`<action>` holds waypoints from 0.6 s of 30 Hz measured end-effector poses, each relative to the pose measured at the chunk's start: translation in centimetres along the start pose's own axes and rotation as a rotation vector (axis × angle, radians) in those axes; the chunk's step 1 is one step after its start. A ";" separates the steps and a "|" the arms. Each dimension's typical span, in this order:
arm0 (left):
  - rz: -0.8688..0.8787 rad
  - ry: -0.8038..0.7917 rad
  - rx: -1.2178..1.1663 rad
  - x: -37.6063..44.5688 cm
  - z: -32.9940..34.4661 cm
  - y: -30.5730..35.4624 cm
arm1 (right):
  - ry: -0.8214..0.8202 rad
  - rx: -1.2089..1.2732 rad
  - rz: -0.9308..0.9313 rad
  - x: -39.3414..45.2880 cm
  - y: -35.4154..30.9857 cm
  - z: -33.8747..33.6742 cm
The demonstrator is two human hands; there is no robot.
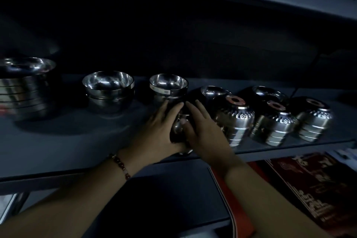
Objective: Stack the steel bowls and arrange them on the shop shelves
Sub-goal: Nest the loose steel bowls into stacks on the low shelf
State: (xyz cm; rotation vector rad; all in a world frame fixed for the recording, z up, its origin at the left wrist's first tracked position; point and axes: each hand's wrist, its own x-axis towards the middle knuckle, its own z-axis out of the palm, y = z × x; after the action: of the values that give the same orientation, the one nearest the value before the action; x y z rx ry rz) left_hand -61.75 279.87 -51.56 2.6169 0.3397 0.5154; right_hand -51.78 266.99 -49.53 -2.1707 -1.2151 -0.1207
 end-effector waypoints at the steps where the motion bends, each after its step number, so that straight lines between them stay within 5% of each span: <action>1: 0.008 0.033 -0.026 -0.2 0.0 -0.4 | 0.001 0.015 -0.006 -0.4 -0.4 0.5; 9: -0.077 0.186 0.001 -4.7 -4.1 -6.9 | -0.185 0.288 -0.155 -0.2 -4.5 5.2; 18: -0.168 0.269 -0.031 -7.7 -6.8 -10.0 | -0.379 0.304 -0.289 1.1 -6.7 7.5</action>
State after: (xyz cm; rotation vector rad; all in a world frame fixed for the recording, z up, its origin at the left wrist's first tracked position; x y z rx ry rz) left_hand -72.97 288.72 -52.91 2.4623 0.6259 0.8076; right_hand -58.10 274.55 -51.83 -1.7920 -1.6369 0.3487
